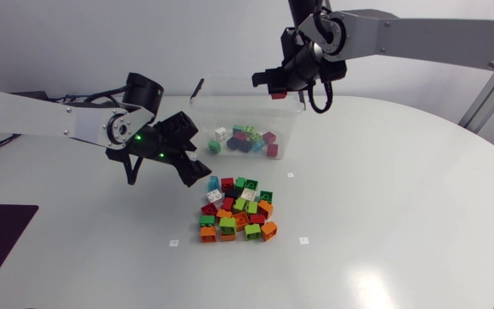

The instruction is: Place the duplo bricks in the container

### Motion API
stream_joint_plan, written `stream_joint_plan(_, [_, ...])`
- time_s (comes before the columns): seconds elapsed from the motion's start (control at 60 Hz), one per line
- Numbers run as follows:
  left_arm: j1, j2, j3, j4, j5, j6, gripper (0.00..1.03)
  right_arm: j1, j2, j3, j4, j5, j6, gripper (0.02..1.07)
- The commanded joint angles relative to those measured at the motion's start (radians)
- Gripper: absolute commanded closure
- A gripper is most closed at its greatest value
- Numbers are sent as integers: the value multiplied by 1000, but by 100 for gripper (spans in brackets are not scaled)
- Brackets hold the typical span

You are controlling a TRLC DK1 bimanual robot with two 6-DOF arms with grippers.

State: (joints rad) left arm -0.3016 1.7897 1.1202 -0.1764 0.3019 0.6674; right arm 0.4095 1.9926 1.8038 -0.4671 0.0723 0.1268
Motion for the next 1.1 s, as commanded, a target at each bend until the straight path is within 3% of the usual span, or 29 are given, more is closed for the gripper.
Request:
stream_joint_plan(0.0, [1, 54, 27, 3, 9, 57, 5, -6, 63, 54, 4, 1, 2, 67])
stream_joint_plan(0.133, [1, 111, 52, 3, 17, 143, 6, -6, 104, 114, -38, 3, 4, 20])
stream_joint_plan(0.2, [12, 125, 67, -6, 42, 172, 6, -6, 87, 104, -39, 1, 4, 12])
stream_joint_plan(0.3, [24, 149, 107, -75, 89, 262, 6, -6, 32, 57, -41, -5, -3, 9])
stream_joint_plan(0.6, [32, 232, 220, -244, 120, 448, 6, -1, -195, -196, -22, -69, -46, 8])
stream_joint_plan(1.083, [16, 323, 299, -291, 121, 558, 7, 26, -428, -595, 76, -124, -69, 8])
